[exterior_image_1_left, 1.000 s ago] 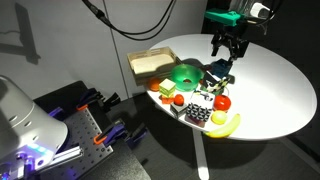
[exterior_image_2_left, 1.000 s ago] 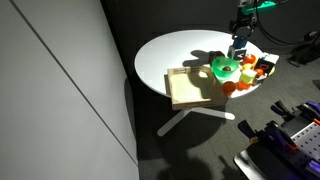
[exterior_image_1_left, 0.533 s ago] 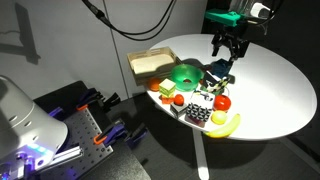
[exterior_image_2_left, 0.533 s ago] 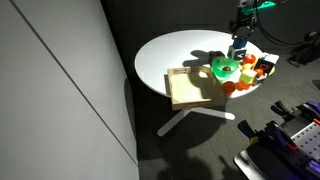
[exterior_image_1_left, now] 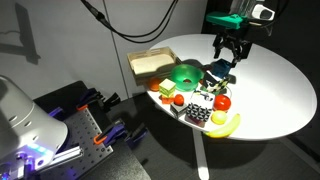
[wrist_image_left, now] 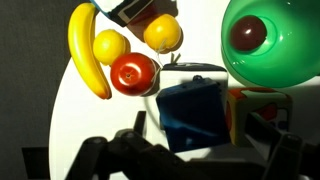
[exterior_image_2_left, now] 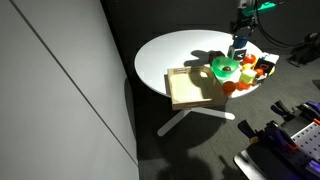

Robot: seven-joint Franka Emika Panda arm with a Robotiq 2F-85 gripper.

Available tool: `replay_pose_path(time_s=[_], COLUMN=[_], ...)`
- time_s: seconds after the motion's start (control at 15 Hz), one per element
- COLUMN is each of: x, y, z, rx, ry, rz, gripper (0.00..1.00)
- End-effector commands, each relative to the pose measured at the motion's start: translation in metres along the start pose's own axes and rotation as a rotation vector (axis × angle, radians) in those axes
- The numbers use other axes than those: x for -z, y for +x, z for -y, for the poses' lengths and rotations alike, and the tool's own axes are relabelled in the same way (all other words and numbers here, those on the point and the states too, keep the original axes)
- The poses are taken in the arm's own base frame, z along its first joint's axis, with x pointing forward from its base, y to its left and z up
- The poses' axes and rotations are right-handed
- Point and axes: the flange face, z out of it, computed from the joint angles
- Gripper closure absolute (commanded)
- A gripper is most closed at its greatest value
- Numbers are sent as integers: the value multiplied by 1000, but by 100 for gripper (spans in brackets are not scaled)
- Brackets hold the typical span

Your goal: Put the blue block in the green bowl

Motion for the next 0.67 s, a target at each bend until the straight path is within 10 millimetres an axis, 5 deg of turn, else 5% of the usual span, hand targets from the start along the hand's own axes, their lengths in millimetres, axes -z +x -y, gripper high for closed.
replay_pose_path(time_s=[0.0,0.13,0.2,0.6], x=[-3,-8,-10,-13], y=[6,7,8,2], z=[-9,-11,-12,-4], rx=[56,81,89,110], ry=[1,14,19,33], rz=[-13,-7,1,6], gripper=[0,0,25,65])
